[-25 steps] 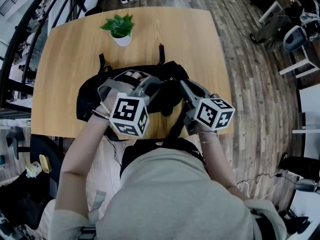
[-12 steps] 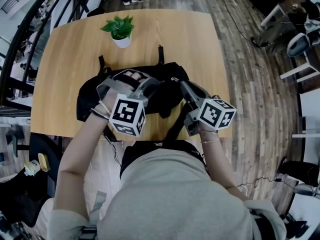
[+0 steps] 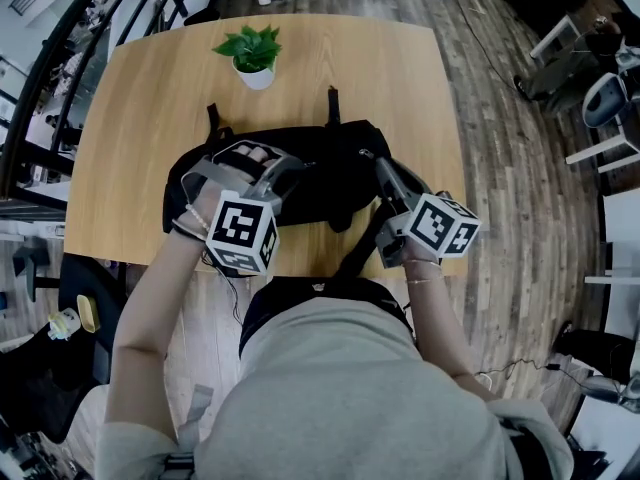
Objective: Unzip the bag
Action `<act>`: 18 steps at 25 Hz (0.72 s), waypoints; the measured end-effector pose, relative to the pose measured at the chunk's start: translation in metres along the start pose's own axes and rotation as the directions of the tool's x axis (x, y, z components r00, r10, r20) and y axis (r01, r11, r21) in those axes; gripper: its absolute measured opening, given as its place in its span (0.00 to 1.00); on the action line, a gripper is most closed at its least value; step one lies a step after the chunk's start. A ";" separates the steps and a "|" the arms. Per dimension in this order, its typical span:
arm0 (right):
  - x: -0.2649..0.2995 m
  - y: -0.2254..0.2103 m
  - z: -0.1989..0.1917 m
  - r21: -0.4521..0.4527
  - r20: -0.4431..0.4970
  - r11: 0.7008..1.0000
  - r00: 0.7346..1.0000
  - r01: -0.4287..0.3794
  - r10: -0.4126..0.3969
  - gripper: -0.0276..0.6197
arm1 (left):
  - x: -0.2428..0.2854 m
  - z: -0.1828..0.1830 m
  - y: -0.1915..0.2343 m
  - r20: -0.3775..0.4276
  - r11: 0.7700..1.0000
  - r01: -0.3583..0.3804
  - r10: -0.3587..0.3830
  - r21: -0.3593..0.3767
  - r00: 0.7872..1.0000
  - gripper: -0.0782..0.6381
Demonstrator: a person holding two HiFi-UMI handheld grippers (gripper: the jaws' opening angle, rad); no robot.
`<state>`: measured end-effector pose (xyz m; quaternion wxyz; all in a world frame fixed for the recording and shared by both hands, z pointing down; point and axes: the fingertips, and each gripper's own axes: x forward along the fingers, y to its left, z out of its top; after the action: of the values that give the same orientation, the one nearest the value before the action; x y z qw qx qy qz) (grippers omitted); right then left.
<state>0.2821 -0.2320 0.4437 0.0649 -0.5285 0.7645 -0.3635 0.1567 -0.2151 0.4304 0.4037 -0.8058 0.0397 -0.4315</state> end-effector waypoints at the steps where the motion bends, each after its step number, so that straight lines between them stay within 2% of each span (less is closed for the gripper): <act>1: 0.000 0.000 0.000 0.000 0.003 1.000 1.000 0.008 -0.008 0.14 | -0.004 -0.004 -0.002 -0.006 1.000 -0.003 0.003 -0.004 1.000 0.13; 8: -0.003 0.000 0.004 -0.020 0.038 0.998 0.997 0.067 -0.066 0.14 | -0.033 -0.030 -0.008 -0.023 0.998 -0.037 0.036 -0.046 0.999 0.13; 18: -0.002 -0.001 0.004 -0.037 0.071 0.988 0.987 0.147 -0.145 0.14 | -0.054 -0.056 -0.021 -0.015 0.994 -0.049 0.047 -0.095 0.999 0.13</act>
<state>0.2855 -0.2324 0.4412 0.0528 -0.5963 0.7286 -0.3327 0.0762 -0.2130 0.4257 0.3747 -0.8203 0.0822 -0.4242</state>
